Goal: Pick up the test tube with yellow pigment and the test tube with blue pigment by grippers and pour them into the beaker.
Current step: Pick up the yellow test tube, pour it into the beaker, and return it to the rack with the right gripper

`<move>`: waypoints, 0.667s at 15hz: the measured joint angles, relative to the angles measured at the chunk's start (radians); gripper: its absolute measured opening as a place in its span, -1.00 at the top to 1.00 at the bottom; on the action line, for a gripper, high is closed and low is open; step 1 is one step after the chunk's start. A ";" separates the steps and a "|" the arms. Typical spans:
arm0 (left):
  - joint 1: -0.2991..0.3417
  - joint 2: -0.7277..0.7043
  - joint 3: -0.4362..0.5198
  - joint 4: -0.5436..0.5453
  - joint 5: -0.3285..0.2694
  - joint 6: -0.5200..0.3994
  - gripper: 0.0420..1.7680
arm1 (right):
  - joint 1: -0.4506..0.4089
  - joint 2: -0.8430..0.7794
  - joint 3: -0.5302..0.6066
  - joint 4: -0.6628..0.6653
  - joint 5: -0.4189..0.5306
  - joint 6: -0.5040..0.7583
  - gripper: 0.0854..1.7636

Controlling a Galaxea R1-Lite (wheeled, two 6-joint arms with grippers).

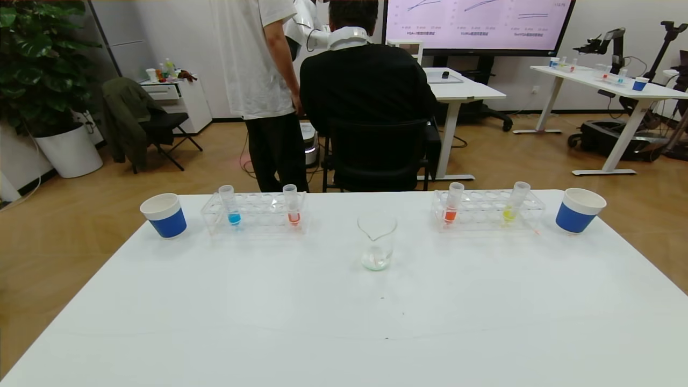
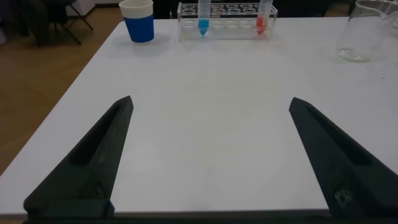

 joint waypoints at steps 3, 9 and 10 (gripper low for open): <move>0.000 0.000 0.000 0.000 0.001 0.000 -0.98 | 0.003 0.119 -0.078 -0.055 0.002 0.003 -0.97; 0.000 0.000 0.000 0.000 0.000 0.000 -0.98 | 0.000 0.656 -0.264 -0.521 0.002 0.005 -0.97; 0.000 0.000 0.000 0.000 0.001 0.000 -0.98 | -0.001 0.753 -0.300 -0.587 0.001 0.006 -0.97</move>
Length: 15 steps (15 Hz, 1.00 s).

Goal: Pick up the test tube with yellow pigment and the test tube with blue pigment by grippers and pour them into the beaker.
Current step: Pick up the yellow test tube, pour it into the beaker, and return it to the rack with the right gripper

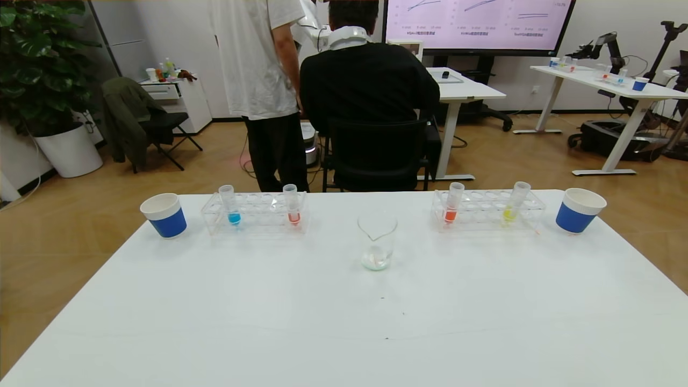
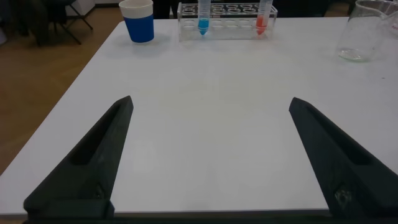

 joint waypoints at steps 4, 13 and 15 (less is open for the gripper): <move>0.000 0.000 0.000 0.000 0.000 0.000 -0.98 | 0.006 0.357 -0.156 -0.189 0.001 0.003 -0.97; 0.000 0.000 0.000 0.000 0.000 0.000 -0.98 | -0.004 1.034 -0.294 -0.753 0.003 0.010 -0.97; 0.000 0.000 0.000 0.000 0.000 0.000 -0.98 | -0.013 1.153 -0.319 -0.822 0.001 0.013 -0.97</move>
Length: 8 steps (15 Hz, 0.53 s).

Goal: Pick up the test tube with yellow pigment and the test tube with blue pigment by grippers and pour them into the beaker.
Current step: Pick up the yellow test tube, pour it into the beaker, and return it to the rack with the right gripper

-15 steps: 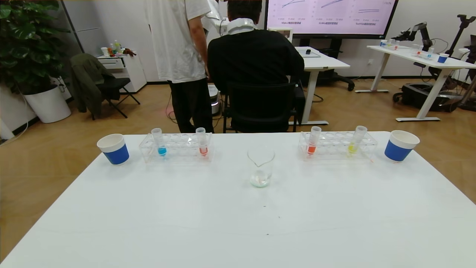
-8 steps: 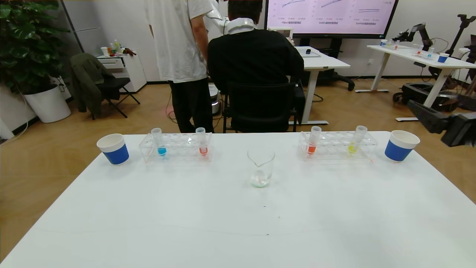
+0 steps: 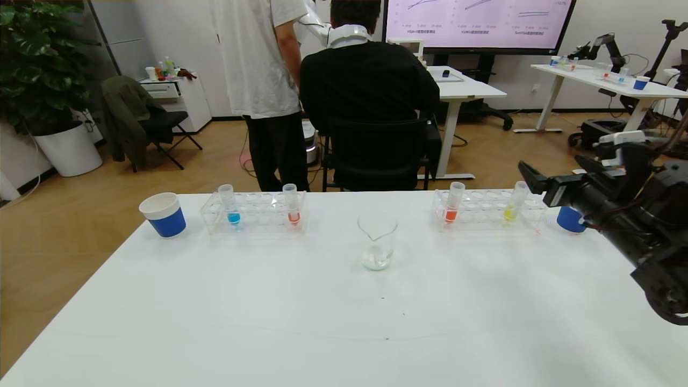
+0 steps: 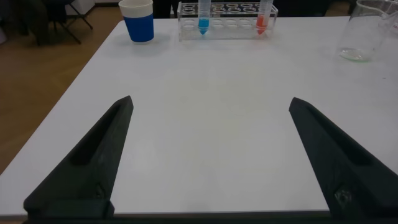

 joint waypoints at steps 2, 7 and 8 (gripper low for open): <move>0.000 0.000 0.000 0.000 0.000 0.000 -0.98 | -0.015 0.092 -0.024 -0.023 0.000 0.002 -0.97; 0.000 0.000 0.000 0.000 0.001 0.000 -0.98 | -0.049 0.254 -0.057 -0.134 0.002 0.030 -0.97; 0.000 0.000 0.000 0.000 0.000 0.000 -0.98 | -0.052 0.275 -0.066 -0.136 0.003 0.053 -0.97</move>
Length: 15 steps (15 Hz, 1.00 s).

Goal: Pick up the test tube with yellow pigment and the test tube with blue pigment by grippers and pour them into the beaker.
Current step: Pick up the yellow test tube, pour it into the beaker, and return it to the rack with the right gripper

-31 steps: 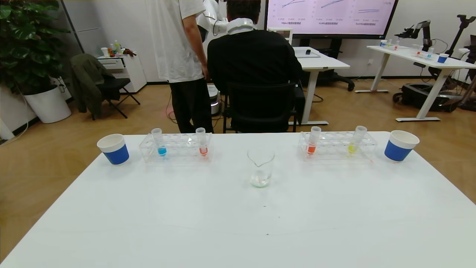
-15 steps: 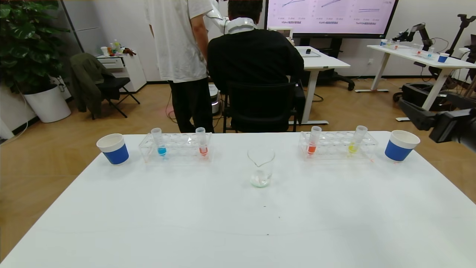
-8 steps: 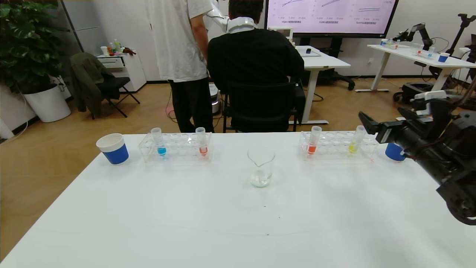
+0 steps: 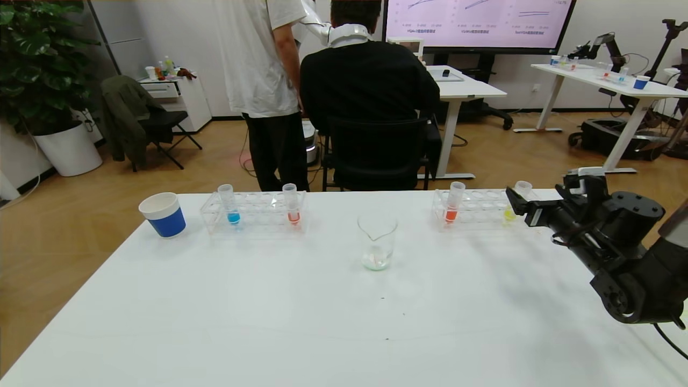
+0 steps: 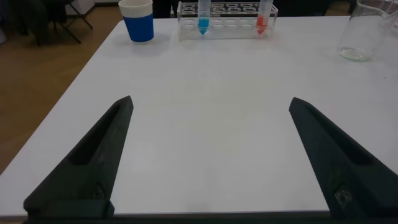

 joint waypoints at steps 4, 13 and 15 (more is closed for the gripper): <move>0.000 0.000 0.000 0.000 0.000 0.000 -0.98 | -0.004 0.051 -0.050 0.007 0.010 0.016 -0.97; 0.000 0.000 0.000 0.000 0.000 0.000 -0.98 | -0.005 0.145 -0.267 0.138 0.012 0.014 -0.97; 0.000 0.000 0.000 0.000 0.000 0.000 -0.98 | -0.005 0.161 -0.294 0.142 0.012 0.014 -0.97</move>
